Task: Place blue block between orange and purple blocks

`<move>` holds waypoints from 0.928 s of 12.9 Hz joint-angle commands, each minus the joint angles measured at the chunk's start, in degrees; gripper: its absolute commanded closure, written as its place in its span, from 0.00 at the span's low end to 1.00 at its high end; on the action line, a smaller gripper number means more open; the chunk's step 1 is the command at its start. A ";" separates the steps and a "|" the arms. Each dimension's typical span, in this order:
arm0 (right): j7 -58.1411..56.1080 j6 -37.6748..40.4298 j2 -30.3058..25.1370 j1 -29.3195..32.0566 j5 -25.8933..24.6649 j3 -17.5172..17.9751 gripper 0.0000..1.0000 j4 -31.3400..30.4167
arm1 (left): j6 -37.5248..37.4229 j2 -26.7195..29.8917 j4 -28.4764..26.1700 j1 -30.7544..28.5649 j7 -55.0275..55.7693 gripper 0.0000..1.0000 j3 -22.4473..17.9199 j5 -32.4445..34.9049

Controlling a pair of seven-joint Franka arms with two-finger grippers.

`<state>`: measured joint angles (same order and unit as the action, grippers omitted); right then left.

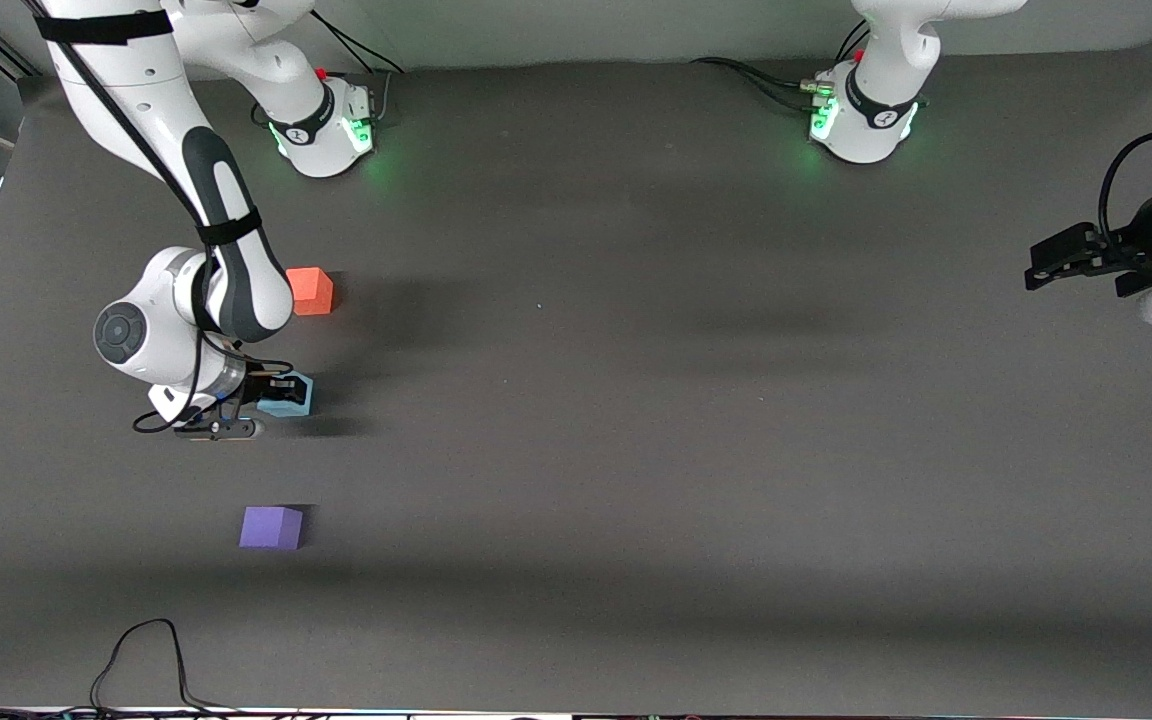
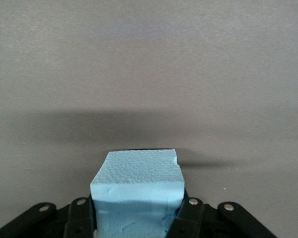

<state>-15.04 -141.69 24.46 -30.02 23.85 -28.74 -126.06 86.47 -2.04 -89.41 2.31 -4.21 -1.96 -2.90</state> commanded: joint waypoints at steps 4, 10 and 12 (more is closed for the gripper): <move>-1.92 -1.75 1.29 -1.00 2.08 -0.44 0.31 -0.15 | -0.42 0.89 -0.50 0.59 -0.80 0.00 -0.32 0.88; -2.36 0.52 -1.07 -1.00 1.99 -0.61 0.00 0.11 | -0.42 0.98 -0.50 0.50 -0.71 0.00 -0.32 0.88; -2.19 4.65 -4.84 -1.09 1.21 -0.97 0.00 0.64 | -0.42 0.98 -0.50 0.50 -0.71 0.00 -0.32 0.88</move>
<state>-15.28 -140.52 24.34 -30.37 23.96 -28.78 -125.29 86.47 -2.04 -89.41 2.31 -4.23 -1.96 -2.90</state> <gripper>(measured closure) 0.000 0.000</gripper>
